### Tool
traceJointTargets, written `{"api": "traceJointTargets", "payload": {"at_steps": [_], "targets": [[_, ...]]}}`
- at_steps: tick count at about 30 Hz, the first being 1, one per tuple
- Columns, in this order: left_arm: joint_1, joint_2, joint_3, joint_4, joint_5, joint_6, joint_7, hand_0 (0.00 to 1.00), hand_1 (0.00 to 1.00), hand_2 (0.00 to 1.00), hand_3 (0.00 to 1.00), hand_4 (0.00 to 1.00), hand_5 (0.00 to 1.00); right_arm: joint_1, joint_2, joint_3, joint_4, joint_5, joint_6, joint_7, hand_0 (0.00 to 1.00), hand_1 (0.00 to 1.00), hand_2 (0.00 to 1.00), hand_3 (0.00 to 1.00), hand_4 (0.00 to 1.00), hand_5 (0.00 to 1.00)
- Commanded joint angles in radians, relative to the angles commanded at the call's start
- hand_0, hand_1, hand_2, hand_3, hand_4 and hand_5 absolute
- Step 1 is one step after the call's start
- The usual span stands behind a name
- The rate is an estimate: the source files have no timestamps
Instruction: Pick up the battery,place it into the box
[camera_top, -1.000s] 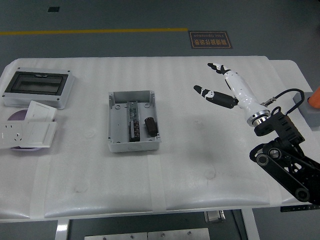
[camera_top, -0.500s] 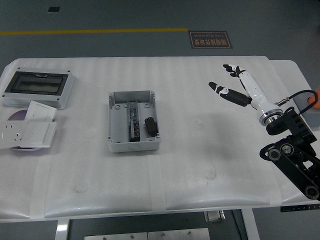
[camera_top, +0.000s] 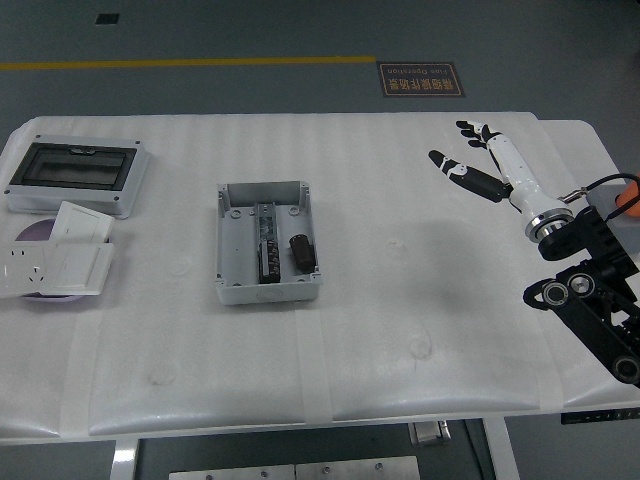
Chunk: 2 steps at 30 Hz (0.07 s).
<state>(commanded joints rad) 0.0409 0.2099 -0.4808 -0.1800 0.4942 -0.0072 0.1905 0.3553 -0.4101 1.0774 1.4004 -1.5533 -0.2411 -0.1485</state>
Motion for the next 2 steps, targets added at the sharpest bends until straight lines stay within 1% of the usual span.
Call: {"api": "traceJointTargets", "payload": {"at_steps": [2], "targets": [[-0.001,0.002,-0.007,0.0,0.012,-0.007,0.002,0.65,0.66,0.619,0.646,0.643,0.347,0.001,0.002,0.009,-0.014,0.05,0.0,0.033,0.986,0.875,0.911,0.902,0.868,0.728]]}}
